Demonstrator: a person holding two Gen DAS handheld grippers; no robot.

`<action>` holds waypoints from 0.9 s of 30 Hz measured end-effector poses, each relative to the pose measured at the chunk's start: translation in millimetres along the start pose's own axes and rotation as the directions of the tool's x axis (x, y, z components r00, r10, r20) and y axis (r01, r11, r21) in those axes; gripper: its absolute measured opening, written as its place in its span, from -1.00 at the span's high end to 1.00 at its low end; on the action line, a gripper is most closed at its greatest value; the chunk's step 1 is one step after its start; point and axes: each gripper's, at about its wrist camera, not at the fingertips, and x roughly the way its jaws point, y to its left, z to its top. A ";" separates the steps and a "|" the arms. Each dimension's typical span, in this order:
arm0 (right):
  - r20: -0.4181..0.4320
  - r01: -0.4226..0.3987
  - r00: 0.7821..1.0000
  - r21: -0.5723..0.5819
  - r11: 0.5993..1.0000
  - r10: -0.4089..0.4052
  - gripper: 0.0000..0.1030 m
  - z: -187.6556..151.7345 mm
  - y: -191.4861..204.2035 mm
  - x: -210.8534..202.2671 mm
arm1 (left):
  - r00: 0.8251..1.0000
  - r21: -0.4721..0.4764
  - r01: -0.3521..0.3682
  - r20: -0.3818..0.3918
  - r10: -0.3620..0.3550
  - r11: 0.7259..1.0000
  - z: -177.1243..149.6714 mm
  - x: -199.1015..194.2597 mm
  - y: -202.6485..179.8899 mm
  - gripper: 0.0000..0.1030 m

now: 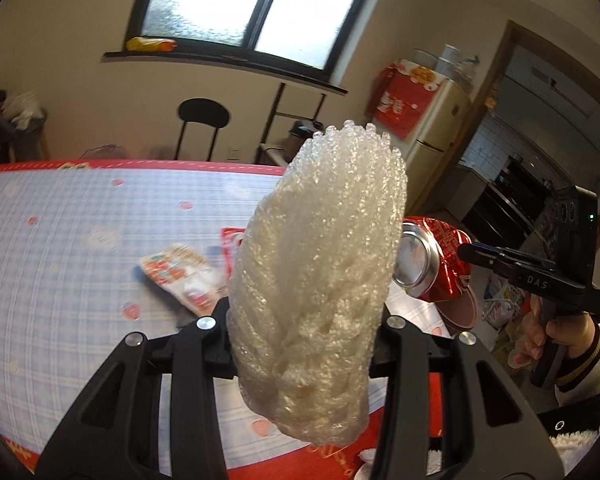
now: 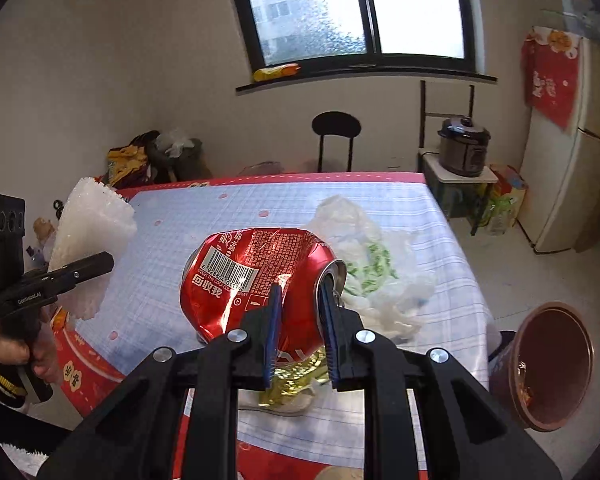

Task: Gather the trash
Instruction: 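Lift the red can and carry it toward the brown bucket with the right gripper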

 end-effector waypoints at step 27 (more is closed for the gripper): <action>-0.114 0.451 0.892 0.241 0.859 -0.437 0.52 -44.1 -322.6 -82.0 | 0.980 0.190 0.188 -0.104 -0.170 0.964 45.2 150.7 -215.9 0.16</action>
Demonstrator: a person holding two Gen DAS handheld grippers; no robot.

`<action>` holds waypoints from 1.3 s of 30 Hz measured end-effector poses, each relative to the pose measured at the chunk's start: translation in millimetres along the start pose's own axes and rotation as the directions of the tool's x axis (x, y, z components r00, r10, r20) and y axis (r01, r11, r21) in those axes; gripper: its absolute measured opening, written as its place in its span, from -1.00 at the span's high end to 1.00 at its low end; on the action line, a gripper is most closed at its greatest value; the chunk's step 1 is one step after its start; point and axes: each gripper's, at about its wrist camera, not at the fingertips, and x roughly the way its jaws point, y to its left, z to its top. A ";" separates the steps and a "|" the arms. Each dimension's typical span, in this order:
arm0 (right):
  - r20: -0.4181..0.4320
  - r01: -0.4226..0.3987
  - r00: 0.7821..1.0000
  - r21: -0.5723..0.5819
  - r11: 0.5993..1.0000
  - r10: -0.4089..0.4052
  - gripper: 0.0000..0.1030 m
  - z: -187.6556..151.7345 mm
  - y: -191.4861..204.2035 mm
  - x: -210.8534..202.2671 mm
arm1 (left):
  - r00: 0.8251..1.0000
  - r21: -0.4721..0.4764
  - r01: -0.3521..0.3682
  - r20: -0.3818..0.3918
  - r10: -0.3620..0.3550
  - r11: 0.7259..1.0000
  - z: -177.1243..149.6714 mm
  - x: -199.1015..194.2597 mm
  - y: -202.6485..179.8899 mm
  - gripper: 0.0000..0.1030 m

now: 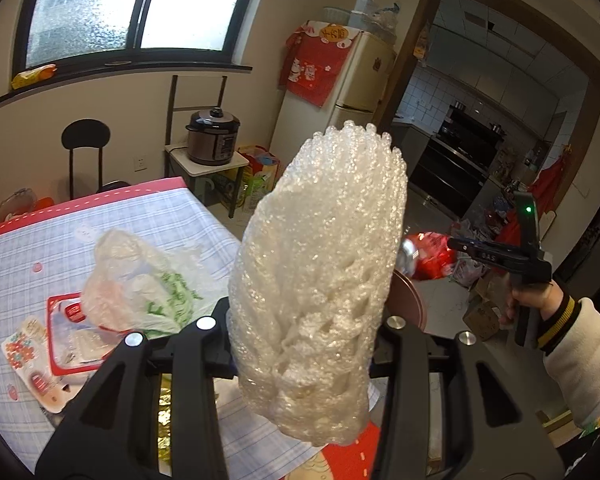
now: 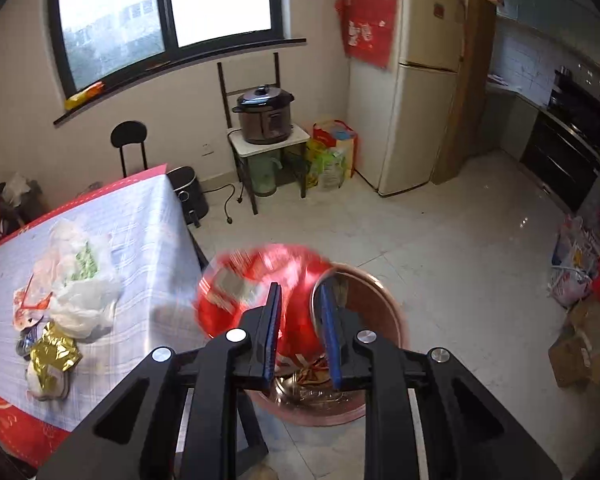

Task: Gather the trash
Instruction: 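Lift the red can and carry it toward the brown bucket with the right gripper, then open the right gripper over the bucket to drop the red can, then carry the white foam sleeve over the bucket and open the left gripper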

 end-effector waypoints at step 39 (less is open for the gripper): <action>0.146 0.166 0.968 0.241 0.956 -0.205 -0.90 -21.1 -93.2 -107.8 | 0.983 0.230 0.186 -0.030 -0.184 0.955 93.6 184.7 -183.3 -0.88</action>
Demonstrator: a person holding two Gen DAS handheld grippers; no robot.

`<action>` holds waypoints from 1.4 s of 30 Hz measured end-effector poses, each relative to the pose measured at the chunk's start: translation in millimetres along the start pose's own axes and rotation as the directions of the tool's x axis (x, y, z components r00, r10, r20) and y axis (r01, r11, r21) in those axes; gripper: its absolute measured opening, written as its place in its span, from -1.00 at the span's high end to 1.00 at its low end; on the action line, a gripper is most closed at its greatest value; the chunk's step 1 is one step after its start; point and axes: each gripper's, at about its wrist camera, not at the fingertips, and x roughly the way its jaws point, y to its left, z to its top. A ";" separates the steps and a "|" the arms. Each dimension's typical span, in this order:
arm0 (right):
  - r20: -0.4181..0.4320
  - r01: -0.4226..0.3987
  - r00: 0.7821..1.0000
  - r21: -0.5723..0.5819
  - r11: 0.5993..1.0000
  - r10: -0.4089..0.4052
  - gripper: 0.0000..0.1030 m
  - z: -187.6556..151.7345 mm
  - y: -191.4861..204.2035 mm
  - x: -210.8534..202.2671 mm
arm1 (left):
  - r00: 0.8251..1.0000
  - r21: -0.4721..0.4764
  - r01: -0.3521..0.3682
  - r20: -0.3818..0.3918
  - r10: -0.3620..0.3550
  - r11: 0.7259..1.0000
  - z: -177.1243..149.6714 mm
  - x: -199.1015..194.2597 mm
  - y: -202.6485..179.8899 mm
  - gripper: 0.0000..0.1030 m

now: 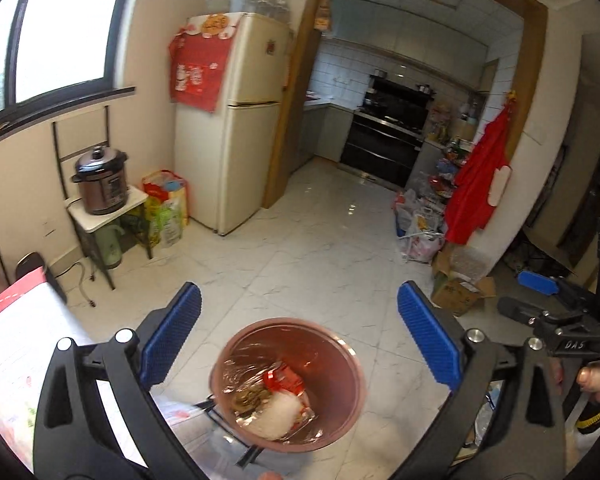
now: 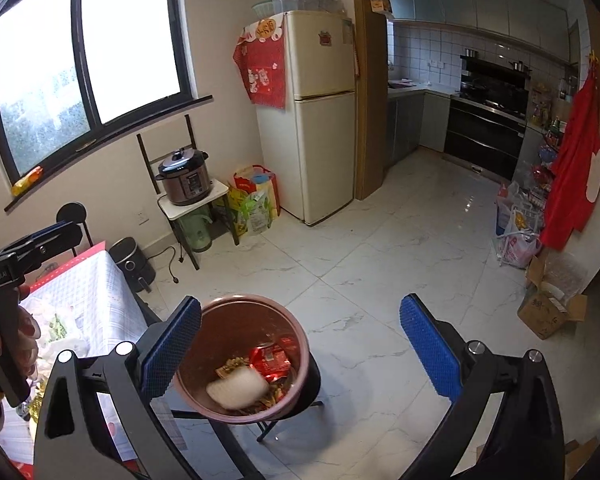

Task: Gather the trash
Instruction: 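Carry the white foam sleeve over the bucket and open the left gripper, then move both tools back from the bucket to the table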

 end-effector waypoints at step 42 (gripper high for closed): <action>-0.219 -0.373 0.921 -0.250 0.893 0.323 -0.90 -74.9 307.0 -2.1 | 0.672 -0.486 -0.689 -0.154 0.724 0.537 -281.4 -427.6 261.8 -0.89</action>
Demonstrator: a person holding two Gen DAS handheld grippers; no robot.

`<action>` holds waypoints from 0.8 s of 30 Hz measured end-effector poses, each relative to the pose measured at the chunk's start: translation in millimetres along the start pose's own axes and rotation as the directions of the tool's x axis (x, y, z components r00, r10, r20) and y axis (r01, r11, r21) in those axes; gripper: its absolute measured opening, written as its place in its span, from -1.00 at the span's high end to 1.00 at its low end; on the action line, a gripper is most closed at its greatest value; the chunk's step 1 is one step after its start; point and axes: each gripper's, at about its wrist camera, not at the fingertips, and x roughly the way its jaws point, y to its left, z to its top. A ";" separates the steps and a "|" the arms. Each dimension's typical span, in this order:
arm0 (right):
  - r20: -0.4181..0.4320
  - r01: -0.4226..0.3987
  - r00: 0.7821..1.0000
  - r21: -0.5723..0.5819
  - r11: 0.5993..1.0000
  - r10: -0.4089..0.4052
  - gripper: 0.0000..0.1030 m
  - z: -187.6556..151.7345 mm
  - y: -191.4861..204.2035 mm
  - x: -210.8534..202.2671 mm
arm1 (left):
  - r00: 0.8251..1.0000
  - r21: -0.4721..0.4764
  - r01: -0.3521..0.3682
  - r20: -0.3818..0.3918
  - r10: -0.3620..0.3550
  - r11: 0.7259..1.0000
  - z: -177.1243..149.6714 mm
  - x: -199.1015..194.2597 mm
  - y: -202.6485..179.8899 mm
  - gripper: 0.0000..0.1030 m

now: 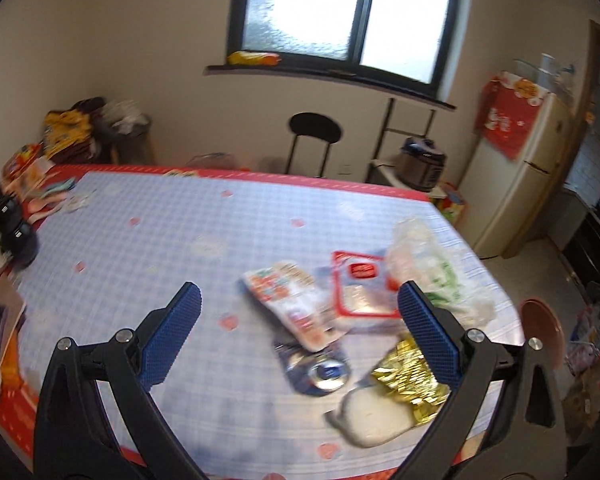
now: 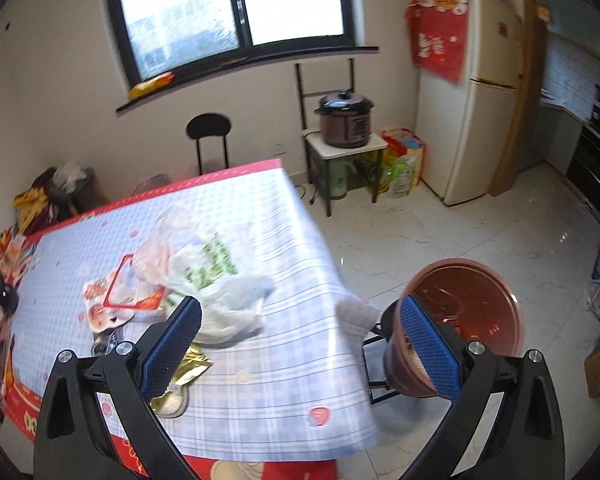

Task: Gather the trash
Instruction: 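Move both tools back from the bucket to the table, then grasp the white green-printed plastic bag with the right gripper while the left approaches the blue can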

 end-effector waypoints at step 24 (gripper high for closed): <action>-0.192 -0.068 0.981 -0.335 0.940 0.002 -0.90 -22.7 134.9 189.1 | 0.985 -0.238 -0.100 -0.159 0.063 0.966 -70.9 46.5 115.1 -0.88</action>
